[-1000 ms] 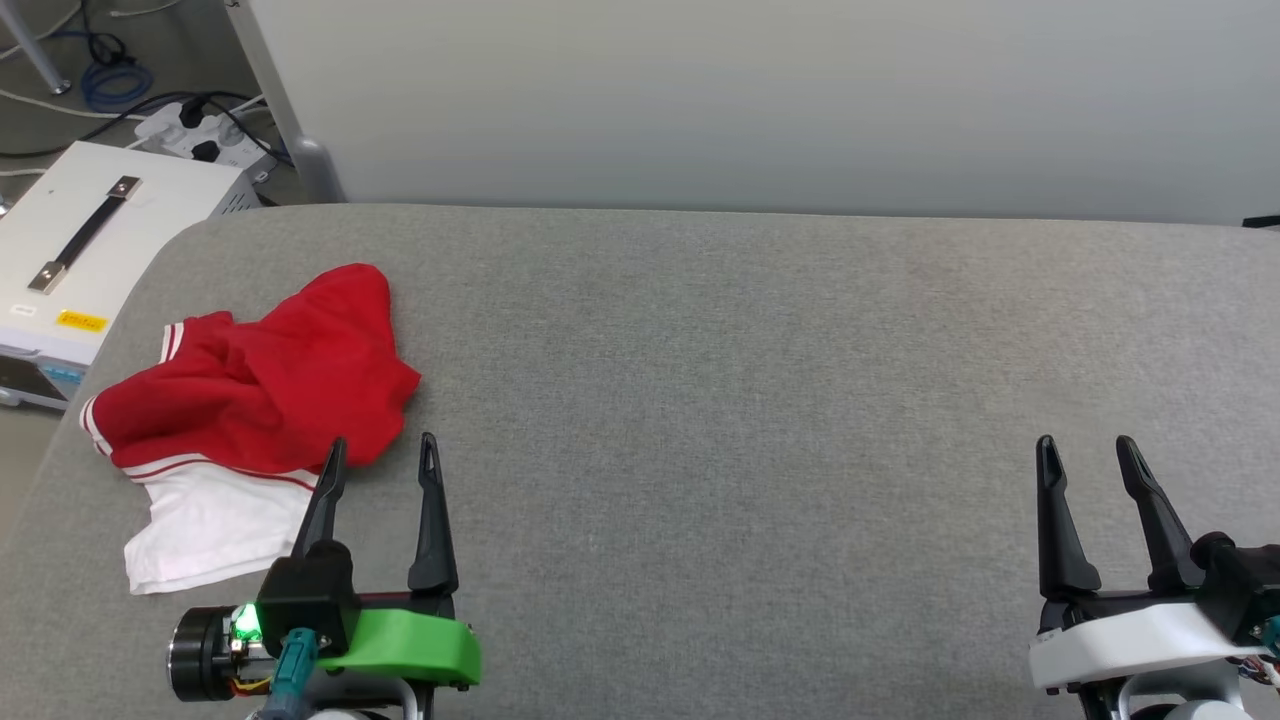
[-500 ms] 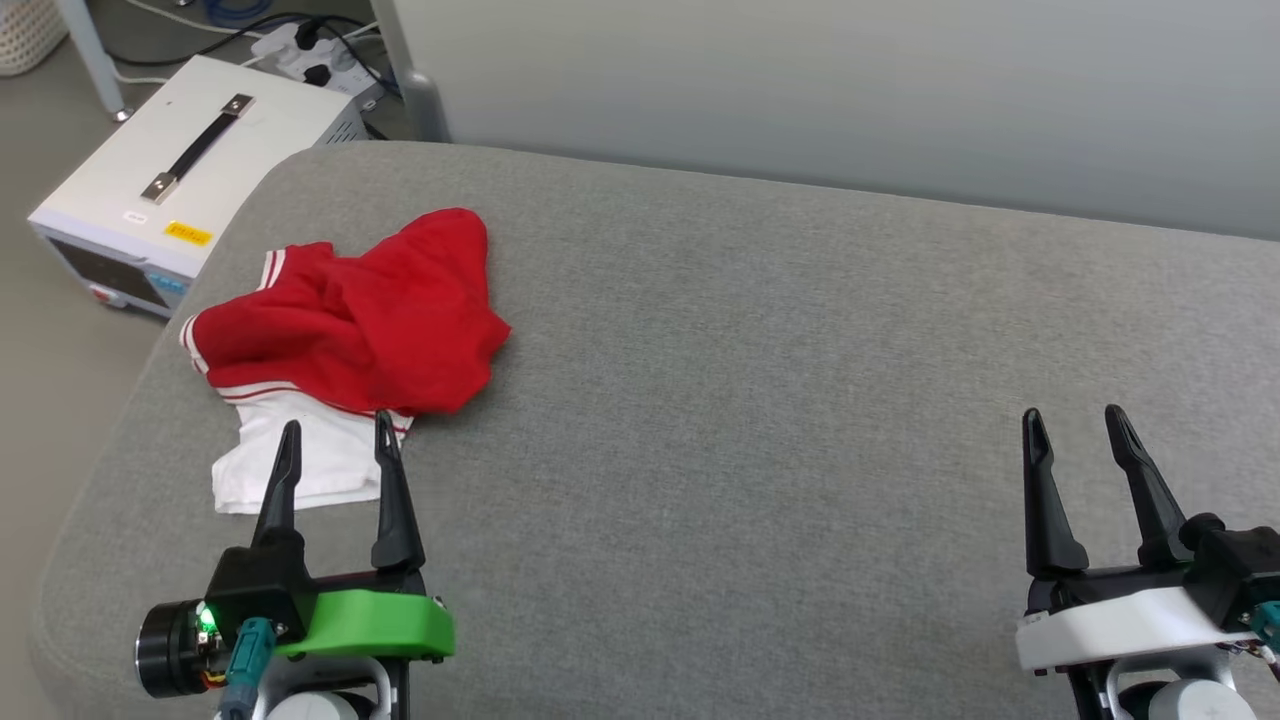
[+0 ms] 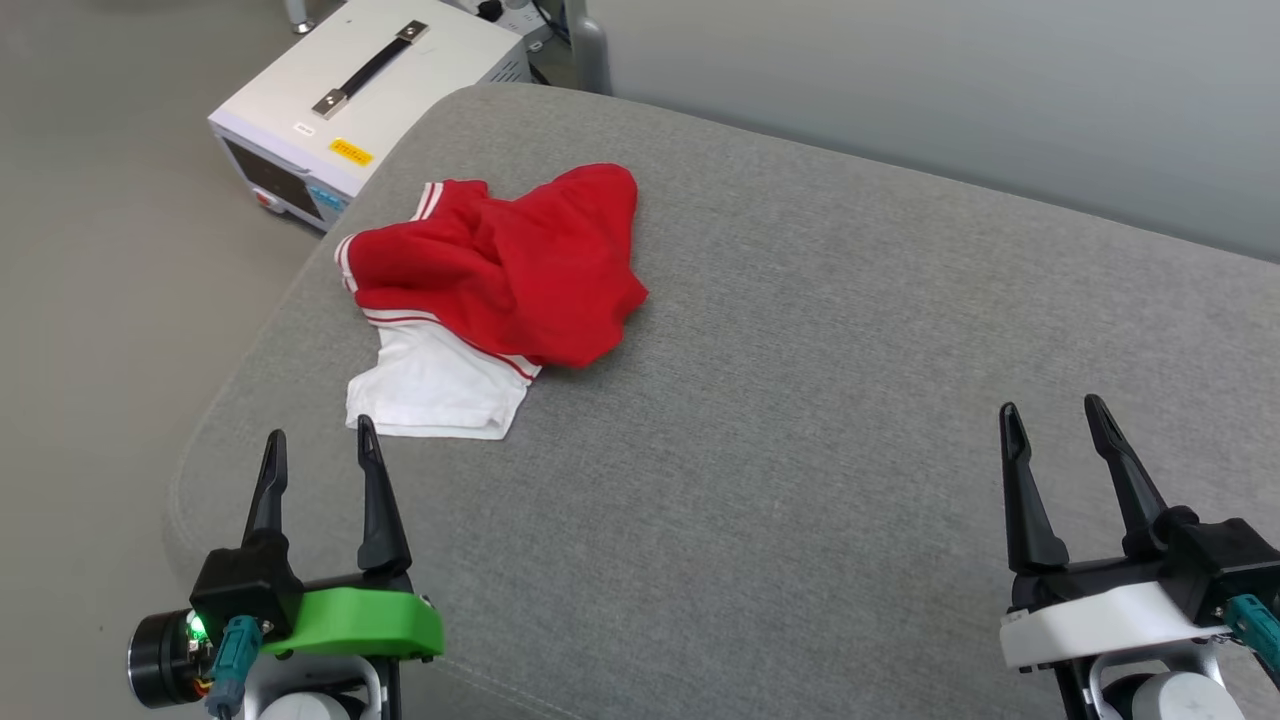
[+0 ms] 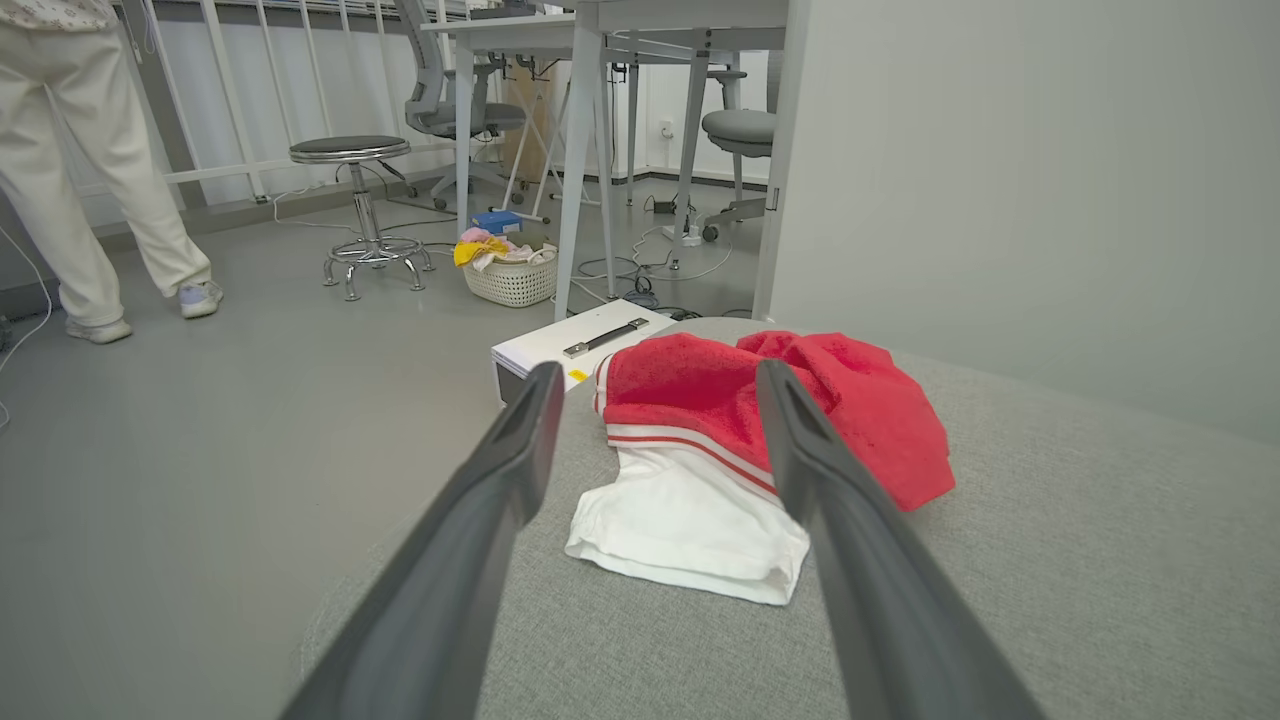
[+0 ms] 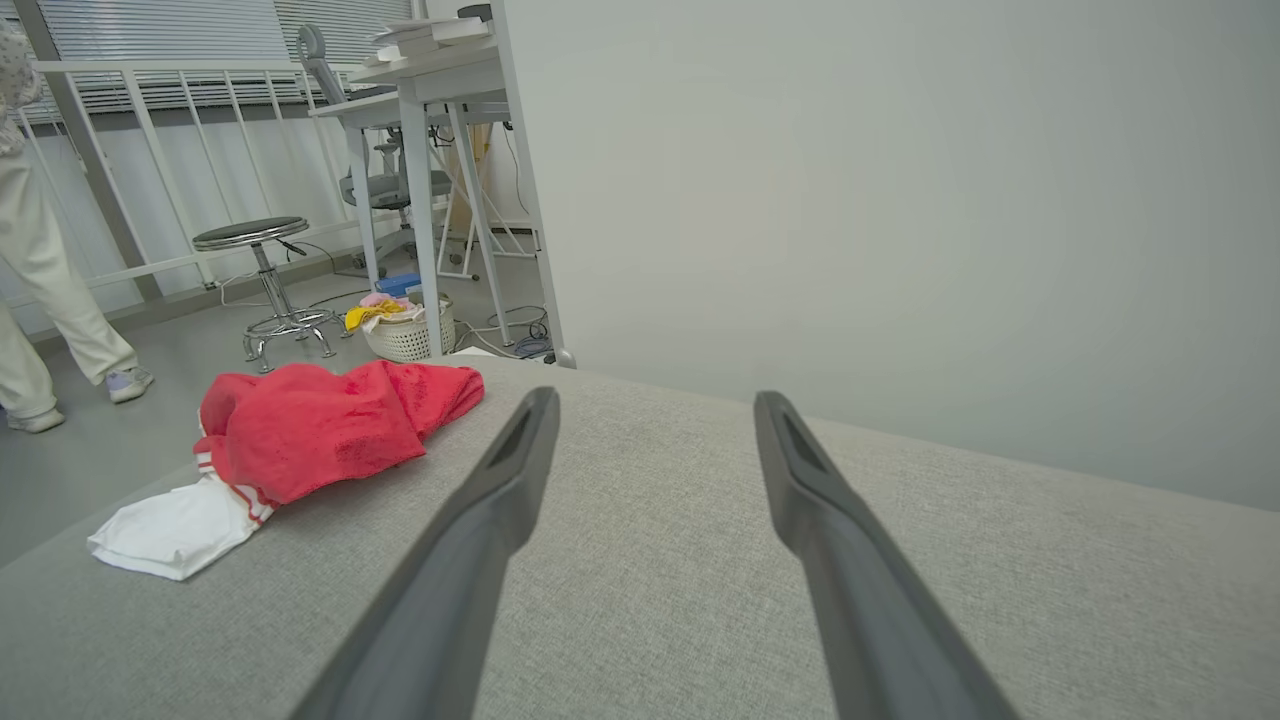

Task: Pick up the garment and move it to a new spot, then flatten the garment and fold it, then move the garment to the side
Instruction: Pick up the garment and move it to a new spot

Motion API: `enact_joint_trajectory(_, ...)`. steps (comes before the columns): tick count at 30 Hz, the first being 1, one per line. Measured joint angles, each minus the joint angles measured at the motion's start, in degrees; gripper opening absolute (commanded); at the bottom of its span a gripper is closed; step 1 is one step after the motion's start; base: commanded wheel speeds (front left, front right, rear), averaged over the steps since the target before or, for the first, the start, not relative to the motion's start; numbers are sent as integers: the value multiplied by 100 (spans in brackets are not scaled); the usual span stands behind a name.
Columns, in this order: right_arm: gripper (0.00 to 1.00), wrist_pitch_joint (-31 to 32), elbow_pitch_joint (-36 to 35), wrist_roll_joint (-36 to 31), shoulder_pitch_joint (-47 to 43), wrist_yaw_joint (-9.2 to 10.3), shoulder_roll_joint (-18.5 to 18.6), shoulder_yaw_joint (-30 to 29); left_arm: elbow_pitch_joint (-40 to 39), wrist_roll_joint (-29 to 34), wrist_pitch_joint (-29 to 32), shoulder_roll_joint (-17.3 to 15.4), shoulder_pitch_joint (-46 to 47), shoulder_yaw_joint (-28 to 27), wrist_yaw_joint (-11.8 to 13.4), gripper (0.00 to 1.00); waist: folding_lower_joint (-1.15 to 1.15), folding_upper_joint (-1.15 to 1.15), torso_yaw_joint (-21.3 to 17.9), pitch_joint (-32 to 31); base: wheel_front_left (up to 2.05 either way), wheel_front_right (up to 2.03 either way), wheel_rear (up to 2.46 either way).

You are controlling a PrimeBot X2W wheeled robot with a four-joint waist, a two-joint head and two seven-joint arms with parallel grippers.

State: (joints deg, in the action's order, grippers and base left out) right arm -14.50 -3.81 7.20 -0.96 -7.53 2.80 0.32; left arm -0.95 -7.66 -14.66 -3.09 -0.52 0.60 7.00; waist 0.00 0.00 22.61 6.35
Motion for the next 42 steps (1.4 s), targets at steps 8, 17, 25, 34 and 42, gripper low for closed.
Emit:
enact_joint_trajectory(8, 100, 1, 3, -159, -1, 0, -1, 51, 87, -48, -1, 0, -3, -45, 13, 100, 0, 0, 446, 35, 0, 0, 0)
enact_joint_trajectory(17, 100, 1, 3, -210, -1, 0, -2, 113, 174, -135, 0, 0, -14, -113, 12, 100, 0, 0, 706, 49, 0, 0, 0)
enact_joint_trajectory(25, 100, 1, -10, -255, 1, 0, -2, 170, 201, -146, 0, 0, 10, -214, -141, 100, 0, 0, 667, 119, 0, 0, 0)
enact_joint_trajectory(34, 100, -8, -193, -559, 286, 0, -3, 219, 330, -98, -1, -55, 1323, -784, -991, 100, 0, 0, 453, 475, 0, 0, 0)
enact_joint_trajectory(42, 100, -22, -511, -940, 575, 0, -8, 236, 672, -274, -1, -486, 3067, -1141, -1392, 100, 1, 0, 202, 1067, 0, 0, 0)
